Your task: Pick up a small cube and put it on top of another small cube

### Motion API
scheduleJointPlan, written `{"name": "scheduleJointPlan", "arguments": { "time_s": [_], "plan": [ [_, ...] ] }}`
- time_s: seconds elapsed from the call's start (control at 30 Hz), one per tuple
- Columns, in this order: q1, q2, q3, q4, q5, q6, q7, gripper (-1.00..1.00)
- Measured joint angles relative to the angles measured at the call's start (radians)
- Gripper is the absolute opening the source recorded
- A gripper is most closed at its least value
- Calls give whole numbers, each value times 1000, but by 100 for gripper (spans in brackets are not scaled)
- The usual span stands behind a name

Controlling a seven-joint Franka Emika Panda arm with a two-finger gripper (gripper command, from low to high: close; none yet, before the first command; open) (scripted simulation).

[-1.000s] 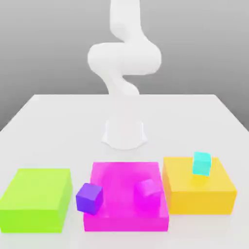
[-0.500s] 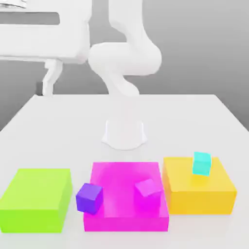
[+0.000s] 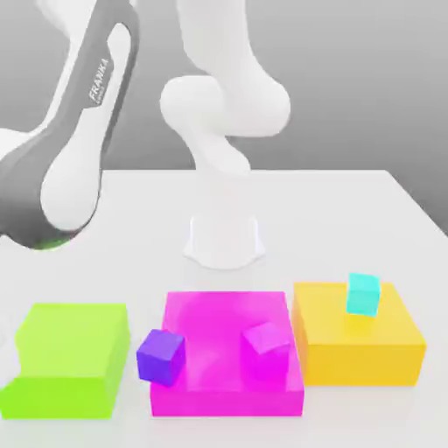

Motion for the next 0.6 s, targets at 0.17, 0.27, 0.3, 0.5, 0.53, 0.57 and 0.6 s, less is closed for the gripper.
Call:
{"name": "scheduleJointPlan", "arguments": {
  "time_s": [0.17, 0.27, 0.3, 0.5, 0.53, 0.57, 0.6],
  "plan": [
    [-45, 172, 34, 44, 40, 100, -31, -100],
    [-45, 172, 34, 44, 41, 100, -32, -100],
    [-45, 172, 34, 44, 42, 100, -33, -100],
    [-28, 88, 12, 22, 24, 36, -21, -100],
    [-19, 59, 6, 8, 17, 21, -13, -100],
    [-2, 20, 2, -21, 8, 13, 3, -100],
    [18, -17, -1, -52, 0, 7, 20, -100]
  ]
}}
